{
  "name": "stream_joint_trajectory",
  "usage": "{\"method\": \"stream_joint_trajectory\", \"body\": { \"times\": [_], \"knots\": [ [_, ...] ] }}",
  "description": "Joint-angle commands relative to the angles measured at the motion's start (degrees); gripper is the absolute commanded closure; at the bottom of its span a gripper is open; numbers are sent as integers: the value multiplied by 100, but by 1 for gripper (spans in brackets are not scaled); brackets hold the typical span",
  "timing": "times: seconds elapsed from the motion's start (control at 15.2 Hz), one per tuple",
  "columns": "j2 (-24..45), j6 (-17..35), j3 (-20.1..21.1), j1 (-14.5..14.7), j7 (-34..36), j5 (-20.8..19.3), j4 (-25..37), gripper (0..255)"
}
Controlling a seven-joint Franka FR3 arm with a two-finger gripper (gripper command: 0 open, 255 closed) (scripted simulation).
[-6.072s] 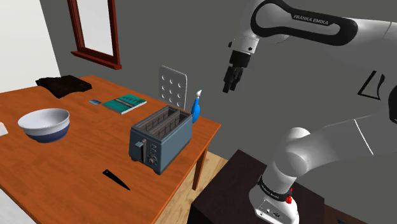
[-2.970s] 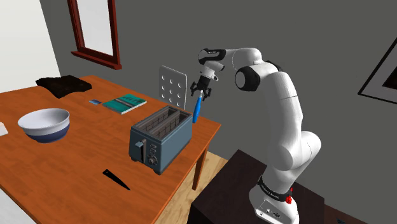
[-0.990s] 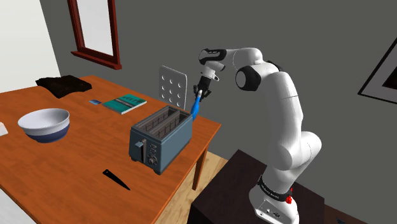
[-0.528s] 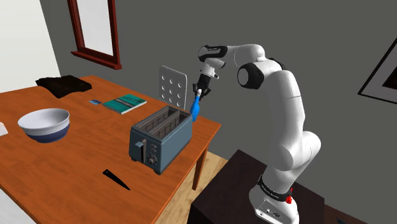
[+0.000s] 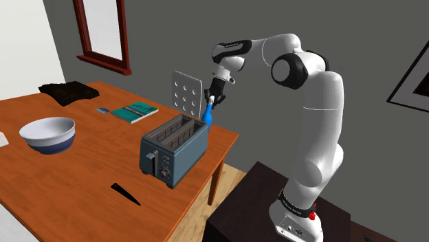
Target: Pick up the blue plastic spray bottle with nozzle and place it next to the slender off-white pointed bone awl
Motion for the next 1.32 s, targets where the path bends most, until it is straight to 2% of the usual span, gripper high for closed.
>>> {"method": "stream_joint_trajectory", "body": {
  "times": [0.0, 0.59, 1.25],
  "knots": [
    [-349, 121, 48, 158, 167, -19, -392, 255],
    [-1715, 489, 418, 777, 1079, -34, -1711, 255],
    [-2818, 698, 1039, 1369, 2282, 121, -2484, 255]
  ]
}}
